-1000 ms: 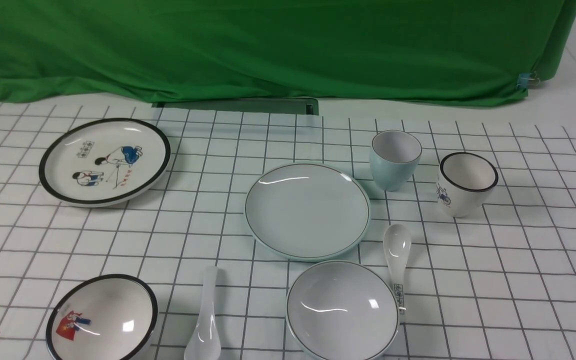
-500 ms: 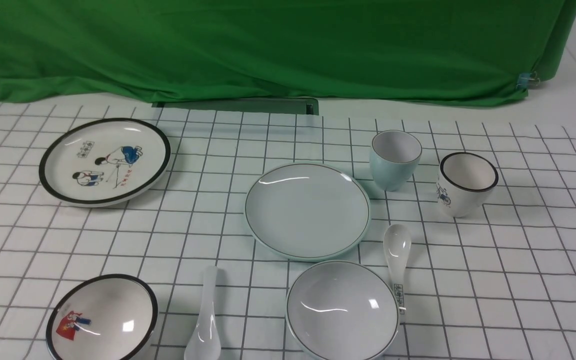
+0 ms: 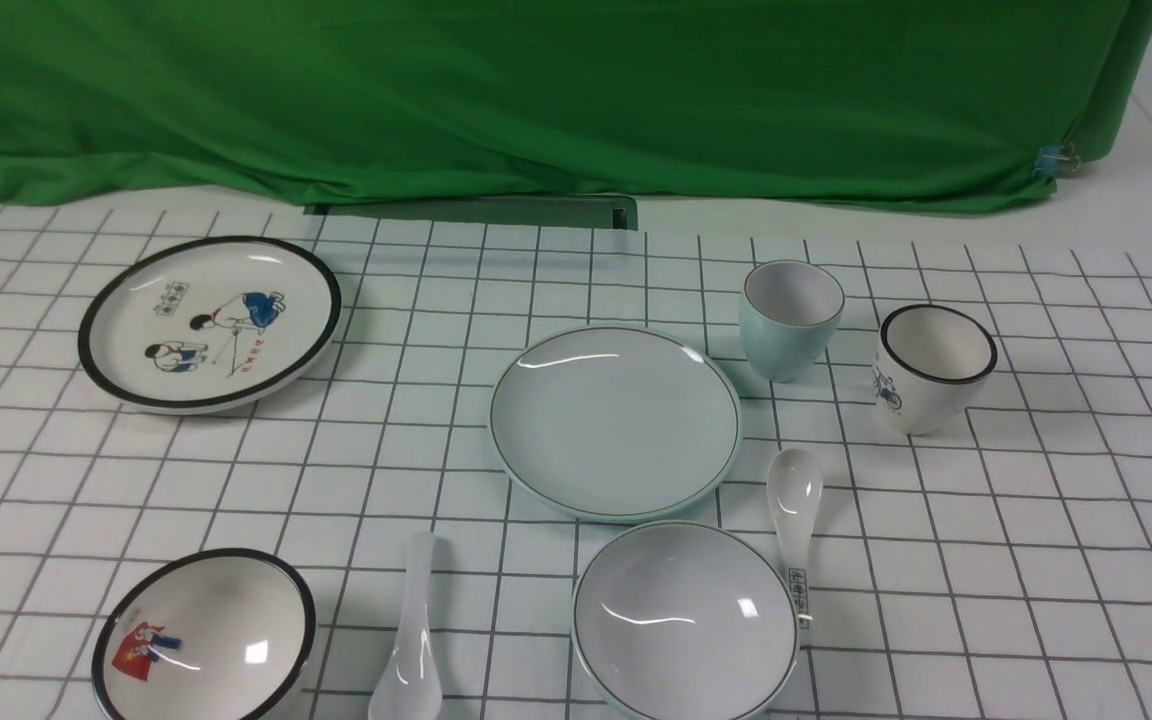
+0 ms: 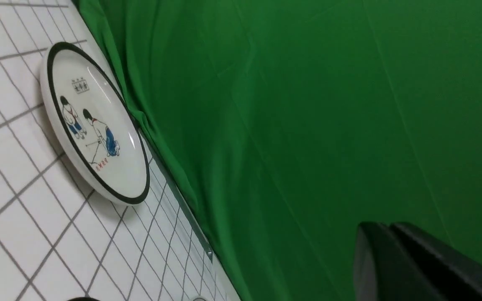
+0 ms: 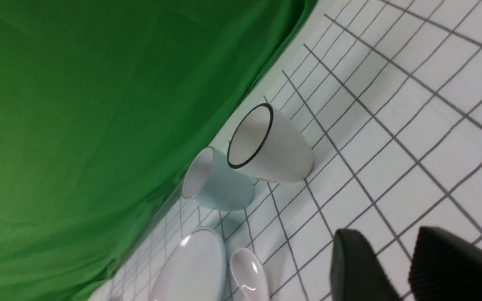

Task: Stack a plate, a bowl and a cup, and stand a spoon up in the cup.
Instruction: Use the right arm to grab a blue rice bowl, then use the right arm to put the blue rice bowl into the blue large plate in the middle

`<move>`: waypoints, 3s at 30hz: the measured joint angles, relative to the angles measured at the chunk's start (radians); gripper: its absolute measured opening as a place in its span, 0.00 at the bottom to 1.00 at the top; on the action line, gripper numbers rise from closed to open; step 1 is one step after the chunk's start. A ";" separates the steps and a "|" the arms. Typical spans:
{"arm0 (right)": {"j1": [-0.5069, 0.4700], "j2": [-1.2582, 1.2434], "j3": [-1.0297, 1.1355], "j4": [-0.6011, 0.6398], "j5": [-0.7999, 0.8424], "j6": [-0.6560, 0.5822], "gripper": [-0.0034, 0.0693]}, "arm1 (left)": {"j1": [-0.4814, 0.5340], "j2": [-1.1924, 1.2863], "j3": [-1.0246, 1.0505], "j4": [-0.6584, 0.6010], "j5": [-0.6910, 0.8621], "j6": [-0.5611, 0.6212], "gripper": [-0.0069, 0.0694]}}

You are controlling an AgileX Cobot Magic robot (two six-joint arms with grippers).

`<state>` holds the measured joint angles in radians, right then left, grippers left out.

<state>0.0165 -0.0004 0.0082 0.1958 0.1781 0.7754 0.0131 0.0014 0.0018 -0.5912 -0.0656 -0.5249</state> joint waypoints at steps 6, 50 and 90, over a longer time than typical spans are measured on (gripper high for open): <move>0.001 0.030 -0.051 -0.003 0.003 -0.323 0.22 | 0.000 0.040 -0.255 0.310 0.261 0.031 0.05; 0.539 1.661 -1.134 -0.010 0.569 -1.048 0.80 | -0.480 1.294 -1.018 0.535 0.918 0.701 0.14; 0.470 2.109 -1.786 0.006 0.613 -0.988 0.15 | -0.480 1.294 -1.018 0.601 0.901 0.701 0.17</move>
<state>0.4862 2.1081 -1.7775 0.2020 0.7914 -0.2131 -0.4669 1.2953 -1.0162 0.0100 0.8356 0.1763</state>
